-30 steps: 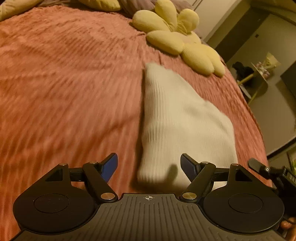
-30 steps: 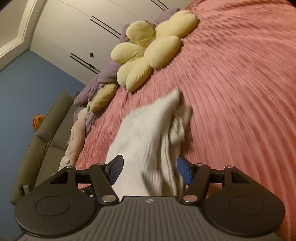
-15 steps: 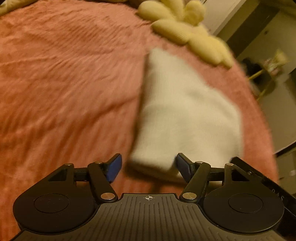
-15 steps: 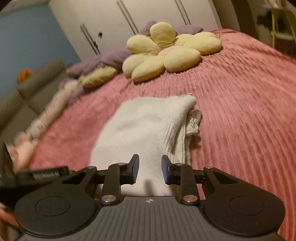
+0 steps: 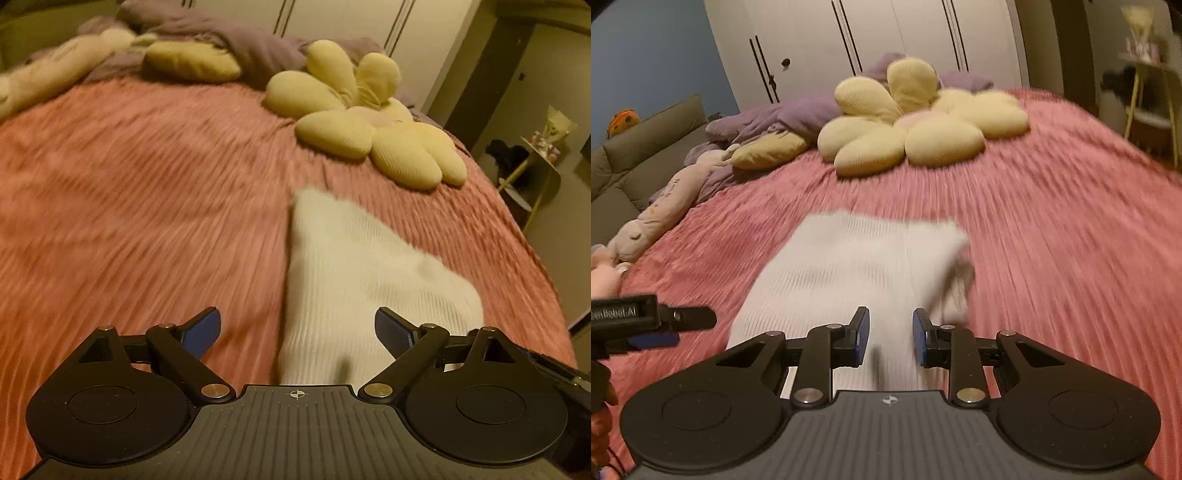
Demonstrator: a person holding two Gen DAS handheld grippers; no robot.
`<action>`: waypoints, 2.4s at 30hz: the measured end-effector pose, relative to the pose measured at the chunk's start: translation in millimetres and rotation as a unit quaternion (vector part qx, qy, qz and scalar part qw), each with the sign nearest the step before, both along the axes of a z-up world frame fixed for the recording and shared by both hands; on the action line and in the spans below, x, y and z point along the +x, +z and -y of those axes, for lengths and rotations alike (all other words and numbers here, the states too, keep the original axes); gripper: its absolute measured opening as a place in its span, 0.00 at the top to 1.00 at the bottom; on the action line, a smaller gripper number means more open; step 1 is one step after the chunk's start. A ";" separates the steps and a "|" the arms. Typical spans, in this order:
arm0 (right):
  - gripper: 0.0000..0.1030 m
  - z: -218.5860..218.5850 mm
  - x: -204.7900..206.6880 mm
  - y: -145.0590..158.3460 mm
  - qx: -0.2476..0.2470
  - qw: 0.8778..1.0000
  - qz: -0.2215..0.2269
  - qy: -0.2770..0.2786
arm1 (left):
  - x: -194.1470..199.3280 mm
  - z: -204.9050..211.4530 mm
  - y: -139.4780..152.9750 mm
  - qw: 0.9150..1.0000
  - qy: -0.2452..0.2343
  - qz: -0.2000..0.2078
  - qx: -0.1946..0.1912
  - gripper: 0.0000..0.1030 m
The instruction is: Fold small clothes
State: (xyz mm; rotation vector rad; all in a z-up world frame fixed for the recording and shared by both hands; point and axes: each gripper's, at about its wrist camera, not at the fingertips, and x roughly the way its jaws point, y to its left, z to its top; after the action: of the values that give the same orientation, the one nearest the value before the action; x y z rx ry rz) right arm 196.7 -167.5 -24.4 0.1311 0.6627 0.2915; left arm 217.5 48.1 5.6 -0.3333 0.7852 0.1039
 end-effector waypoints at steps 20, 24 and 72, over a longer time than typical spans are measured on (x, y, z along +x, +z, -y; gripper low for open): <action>0.70 -46.0 139.7 -54.6 -0.068 0.994 0.000 -0.079 | 136.8 23.3 -72.5 0.998 0.021 -0.025 0.044 0.02; 0.63 -39.5 147.6 -64.9 -0.062 0.994 0.001 -0.086 | 141.0 19.4 -82.5 0.999 0.020 -0.017 0.035 0.00; 0.18 -4.1 31.0 -30.2 -0.051 0.998 -0.003 -0.034 | 6.6 3.2 -47.5 0.999 -0.010 -0.043 0.004 0.00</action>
State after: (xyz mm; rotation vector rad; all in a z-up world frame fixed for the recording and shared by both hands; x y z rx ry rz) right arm 227.7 -163.4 -54.6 0.0566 0.6754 0.1918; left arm 224.1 44.8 -42.0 -0.3154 0.8730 0.1036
